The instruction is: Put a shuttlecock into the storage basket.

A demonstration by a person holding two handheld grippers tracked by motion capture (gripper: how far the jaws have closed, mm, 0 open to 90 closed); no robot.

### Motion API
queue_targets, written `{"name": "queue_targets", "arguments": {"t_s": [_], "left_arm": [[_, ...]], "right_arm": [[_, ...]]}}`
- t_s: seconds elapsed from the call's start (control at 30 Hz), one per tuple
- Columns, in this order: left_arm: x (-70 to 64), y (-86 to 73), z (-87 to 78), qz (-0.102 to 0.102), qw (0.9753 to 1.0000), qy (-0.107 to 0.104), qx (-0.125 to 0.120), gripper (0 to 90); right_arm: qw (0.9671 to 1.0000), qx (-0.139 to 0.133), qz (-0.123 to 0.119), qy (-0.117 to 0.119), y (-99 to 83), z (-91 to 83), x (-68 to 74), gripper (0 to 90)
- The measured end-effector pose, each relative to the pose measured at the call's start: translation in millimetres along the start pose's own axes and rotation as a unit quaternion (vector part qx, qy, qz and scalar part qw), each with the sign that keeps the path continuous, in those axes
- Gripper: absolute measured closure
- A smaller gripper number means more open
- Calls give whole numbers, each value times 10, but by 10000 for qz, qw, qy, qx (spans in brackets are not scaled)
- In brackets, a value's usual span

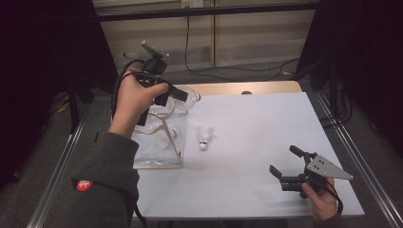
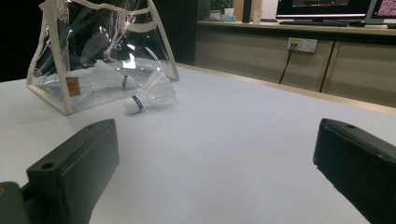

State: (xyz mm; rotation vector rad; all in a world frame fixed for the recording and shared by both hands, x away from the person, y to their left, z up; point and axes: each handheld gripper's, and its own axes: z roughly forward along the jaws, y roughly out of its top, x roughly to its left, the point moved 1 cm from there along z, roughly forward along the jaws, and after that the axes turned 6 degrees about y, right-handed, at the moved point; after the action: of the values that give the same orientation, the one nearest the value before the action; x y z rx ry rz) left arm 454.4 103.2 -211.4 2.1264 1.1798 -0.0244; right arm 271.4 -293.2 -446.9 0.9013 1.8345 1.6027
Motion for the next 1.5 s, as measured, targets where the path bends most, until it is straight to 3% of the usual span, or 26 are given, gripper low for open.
{"name": "queue_targets", "arguments": {"t_s": [0.07,0.1,0.17,0.23,0.4,1.5], "left_arm": [[11,4,-2,-1,10000,8,-8,899],[3,5,3,-94,9999,22,-55,899],[25,13,-11,4,10000,28,-16,899],[24,18,-9,-100,9999,14,-60,899],[75,25,-19,-17,10000,89,-24,899],[402,14,-85,-464,9972,518,-280,899]], "right_arm": [[10000,7,33,-13,0,-2,2,2],[10000,14,34,-6,1,-4,1,2],[10000,5,34,-16,1,-3,2,1],[10000,5,30,-12,1,-3,2,2],[10000,10,34,-7,2,-5,1,2],[10000,4,27,-16,4,-8,-2,2]]}}
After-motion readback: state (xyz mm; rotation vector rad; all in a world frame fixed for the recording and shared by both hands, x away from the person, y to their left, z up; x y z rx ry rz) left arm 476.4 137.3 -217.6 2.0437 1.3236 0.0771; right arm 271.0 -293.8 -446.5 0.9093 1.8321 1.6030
